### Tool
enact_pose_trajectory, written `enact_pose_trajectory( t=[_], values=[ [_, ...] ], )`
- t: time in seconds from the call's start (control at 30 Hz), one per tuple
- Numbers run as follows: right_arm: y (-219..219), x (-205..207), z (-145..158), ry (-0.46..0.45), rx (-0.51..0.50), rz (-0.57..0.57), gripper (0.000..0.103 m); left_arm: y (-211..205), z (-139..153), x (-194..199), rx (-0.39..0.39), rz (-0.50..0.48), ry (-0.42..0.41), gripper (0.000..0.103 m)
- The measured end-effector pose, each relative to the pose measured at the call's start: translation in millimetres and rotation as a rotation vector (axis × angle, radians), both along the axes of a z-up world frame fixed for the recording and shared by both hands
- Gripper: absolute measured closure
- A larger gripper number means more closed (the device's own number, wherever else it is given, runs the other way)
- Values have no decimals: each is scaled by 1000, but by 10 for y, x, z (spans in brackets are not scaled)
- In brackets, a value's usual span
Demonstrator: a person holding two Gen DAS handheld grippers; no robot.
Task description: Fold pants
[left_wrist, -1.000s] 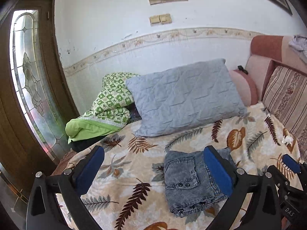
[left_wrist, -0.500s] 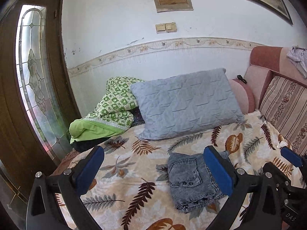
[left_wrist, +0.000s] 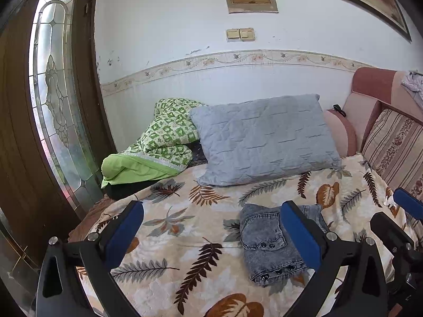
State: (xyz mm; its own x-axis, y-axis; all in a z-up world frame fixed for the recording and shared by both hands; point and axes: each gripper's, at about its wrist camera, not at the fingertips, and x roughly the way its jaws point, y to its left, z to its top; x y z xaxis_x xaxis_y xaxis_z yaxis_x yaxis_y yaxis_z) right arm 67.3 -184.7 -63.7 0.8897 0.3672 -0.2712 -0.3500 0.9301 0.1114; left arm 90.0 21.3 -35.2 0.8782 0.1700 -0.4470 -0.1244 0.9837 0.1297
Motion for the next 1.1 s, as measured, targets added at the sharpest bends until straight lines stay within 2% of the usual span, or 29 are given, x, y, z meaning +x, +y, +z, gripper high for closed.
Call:
enact_pose_trajectory(
  t=[0.67,1.1],
  values=[
    [90,72,-105,28,-42,12,28,87,-6,-18,-9,16,2,0],
    [107,89,-145,44,-36,18,28,92,-34,-22,-8,22,9,0]
  ],
)
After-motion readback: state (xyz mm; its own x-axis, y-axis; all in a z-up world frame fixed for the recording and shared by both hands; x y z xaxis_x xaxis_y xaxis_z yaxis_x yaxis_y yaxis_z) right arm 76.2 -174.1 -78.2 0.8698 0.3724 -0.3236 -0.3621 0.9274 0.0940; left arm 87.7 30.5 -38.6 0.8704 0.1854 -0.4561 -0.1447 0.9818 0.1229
